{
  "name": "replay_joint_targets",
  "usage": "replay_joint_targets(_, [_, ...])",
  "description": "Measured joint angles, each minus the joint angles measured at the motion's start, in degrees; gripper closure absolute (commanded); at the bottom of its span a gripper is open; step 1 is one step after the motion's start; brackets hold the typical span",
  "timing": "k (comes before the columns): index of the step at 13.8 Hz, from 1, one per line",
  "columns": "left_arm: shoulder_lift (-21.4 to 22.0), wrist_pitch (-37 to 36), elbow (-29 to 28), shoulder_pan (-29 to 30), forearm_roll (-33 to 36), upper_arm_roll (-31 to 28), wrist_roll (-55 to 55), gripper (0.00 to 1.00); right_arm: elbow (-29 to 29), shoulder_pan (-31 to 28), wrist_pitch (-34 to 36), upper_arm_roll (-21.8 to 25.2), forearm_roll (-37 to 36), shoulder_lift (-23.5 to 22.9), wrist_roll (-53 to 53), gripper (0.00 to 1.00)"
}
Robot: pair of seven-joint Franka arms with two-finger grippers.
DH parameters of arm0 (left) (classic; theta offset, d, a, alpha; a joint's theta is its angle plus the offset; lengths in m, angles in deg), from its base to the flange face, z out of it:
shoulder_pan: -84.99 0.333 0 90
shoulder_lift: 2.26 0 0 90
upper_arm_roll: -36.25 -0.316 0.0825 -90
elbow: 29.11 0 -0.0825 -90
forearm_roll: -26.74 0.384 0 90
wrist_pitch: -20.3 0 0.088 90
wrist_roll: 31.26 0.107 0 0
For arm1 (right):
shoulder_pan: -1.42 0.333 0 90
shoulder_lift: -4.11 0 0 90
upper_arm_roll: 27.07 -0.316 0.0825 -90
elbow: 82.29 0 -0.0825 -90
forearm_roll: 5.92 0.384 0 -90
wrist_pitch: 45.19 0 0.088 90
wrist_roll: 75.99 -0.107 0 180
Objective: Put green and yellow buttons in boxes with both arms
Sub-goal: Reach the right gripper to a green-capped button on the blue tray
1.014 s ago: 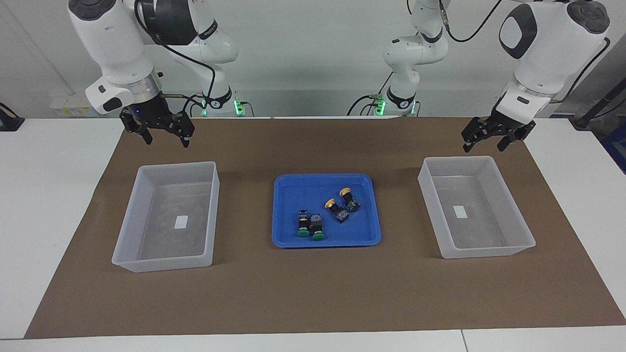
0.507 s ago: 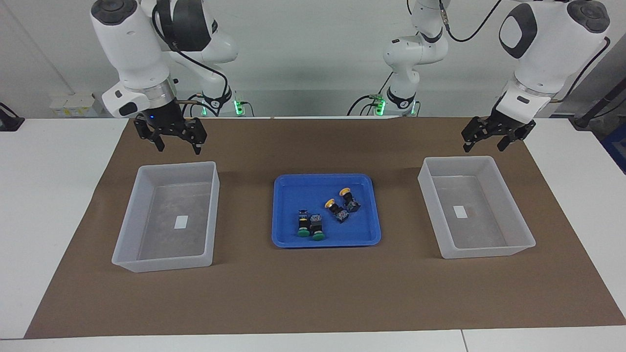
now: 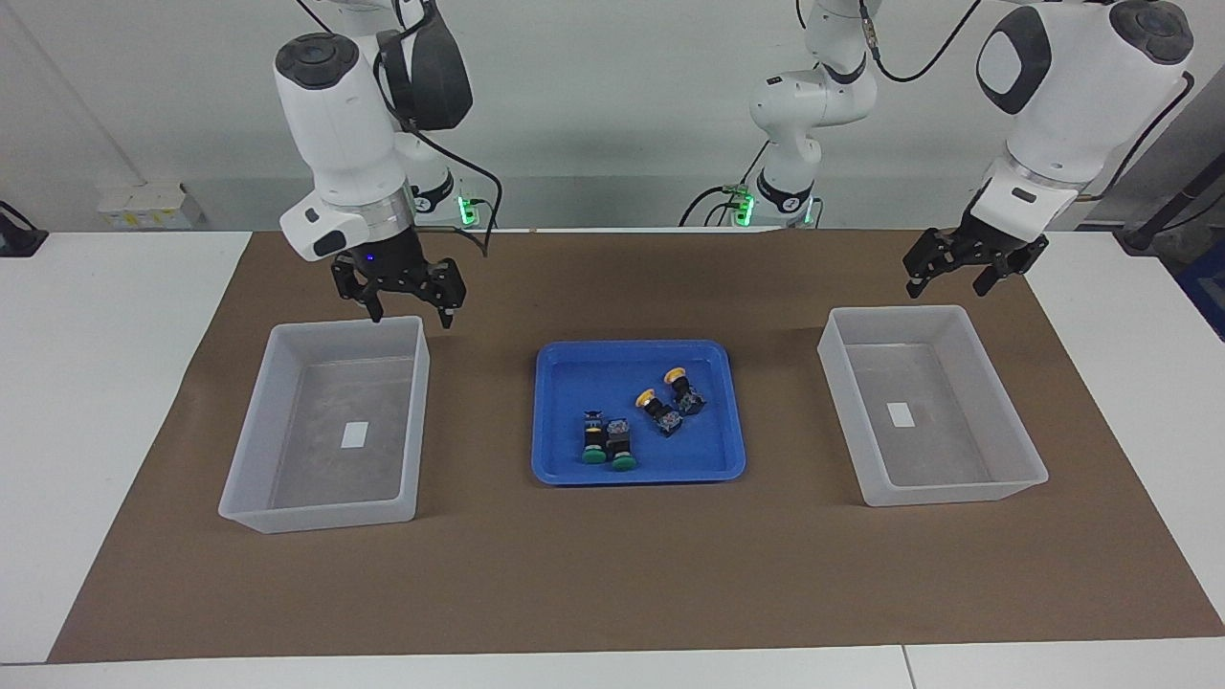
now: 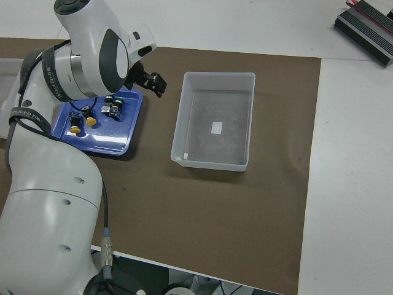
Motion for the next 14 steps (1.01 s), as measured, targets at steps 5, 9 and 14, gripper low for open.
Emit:
replay_joint_targets(5, [0.0, 0.0, 0.0, -0.5, 0.0, 0.0, 0.0, 0.00, -0.1, 5.3, -6.5, -0.1, 0.0, -5.5, -7.1, 0.00])
replay_joint_targets(9, [0.2, 0.0, -0.8, -0.7, 0.0, 0.1, 0.0, 0.00, -0.1, 7.8, -11.2, -0.1, 0.0, -9.0, -9.4, 0.00])
replay_joint_targets(14, [1.2, 2.2, -3.5, -1.0, 0.0, 0.1, -0.1, 0.00, 0.0, 11.1, -15.2, -0.1, -0.2, -12.3, -11.0, 0.00])
